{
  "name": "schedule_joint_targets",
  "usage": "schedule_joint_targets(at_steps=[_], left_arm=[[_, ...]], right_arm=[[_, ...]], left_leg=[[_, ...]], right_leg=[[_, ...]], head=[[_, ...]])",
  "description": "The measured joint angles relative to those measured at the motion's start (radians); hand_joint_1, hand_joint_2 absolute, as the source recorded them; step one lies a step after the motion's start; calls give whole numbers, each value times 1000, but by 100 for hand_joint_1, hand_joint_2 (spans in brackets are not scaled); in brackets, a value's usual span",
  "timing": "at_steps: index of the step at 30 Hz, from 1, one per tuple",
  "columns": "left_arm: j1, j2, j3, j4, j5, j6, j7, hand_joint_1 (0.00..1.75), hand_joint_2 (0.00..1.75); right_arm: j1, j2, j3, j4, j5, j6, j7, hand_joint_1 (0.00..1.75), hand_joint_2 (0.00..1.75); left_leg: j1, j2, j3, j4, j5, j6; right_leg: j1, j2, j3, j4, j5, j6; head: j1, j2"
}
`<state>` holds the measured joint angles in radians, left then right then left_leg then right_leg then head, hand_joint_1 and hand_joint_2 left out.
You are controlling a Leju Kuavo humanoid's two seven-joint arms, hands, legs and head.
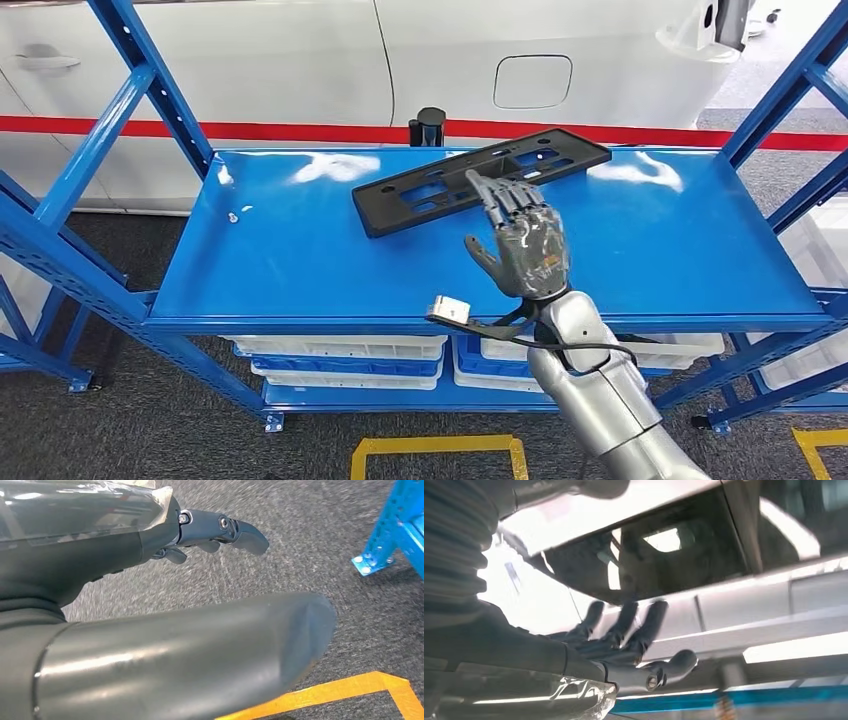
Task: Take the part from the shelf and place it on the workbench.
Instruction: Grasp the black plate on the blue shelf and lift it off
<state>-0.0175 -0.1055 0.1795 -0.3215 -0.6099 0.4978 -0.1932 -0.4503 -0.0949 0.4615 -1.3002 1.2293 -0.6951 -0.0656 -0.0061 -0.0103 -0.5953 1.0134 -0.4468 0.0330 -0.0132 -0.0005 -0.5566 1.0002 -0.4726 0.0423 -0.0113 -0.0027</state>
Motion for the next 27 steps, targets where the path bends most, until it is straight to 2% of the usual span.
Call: schedule_joint_targets(at_steps=[2, 8, 12, 17, 22, 25, 27], left_arm=[[10, -2, 33, 0, 2, -3, -17, 0, 0], [22, -7, 108, 3, 2, -18, -51, 0, 0], [29, -13, 145, 4, 1, -25, -61, 0, 0], [31, -20, 174, 4, -14, -27, -63, 0, 0], [31, -21, 188, 5, -34, -39, -64, 0, 0], [31, -20, 194, 6, -38, -42, -65, 0, 0], [31, -20, 196, 9, -38, -42, -70, 0, 0]], right_arm=[[49, 7, -58, -104, -83, 2, -26, 0, 0], [133, -4, -181, -333, -245, 23, -52, 0, 0], [157, -26, -253, -418, -321, 39, -72, 0, 0], [191, -41, -317, -455, -372, 40, -114, 0, 0], [219, -42, -353, -464, -382, 40, -133, 0, 0], [221, -42, -363, -465, -385, 43, -134, 0, 0], [221, -44, -366, -465, -393, 47, -136, 0, 0]], left_leg=[[0, 0, 0, 0, 0, 0], [-2, 1, 0, 0, 0, 0], [-2, 1, 1, 0, 0, 0], [-2, 1, 1, 0, 0, 0], [-5, 1, 0, 3, -5, 5], [-10, 1, 0, 3, -7, 11], [-10, 2, 5, -6, -3, 20]], right_leg=[[0, 0, 0, 0, 0, 0], [-2, 0, 0, 0, 0, 1], [-2, 0, 0, 0, 0, 1], [-2, 0, 0, 0, 0, 1], [-7, 1, 1, -2, 1, 3], [-12, 1, 1, -3, 2, 7], [-14, 0, 1, -3, 0, 14]], head=[[0, 0], [0, 0], [0, 0], [0, 0], [0, 0], [0, 0], [0, 0]])
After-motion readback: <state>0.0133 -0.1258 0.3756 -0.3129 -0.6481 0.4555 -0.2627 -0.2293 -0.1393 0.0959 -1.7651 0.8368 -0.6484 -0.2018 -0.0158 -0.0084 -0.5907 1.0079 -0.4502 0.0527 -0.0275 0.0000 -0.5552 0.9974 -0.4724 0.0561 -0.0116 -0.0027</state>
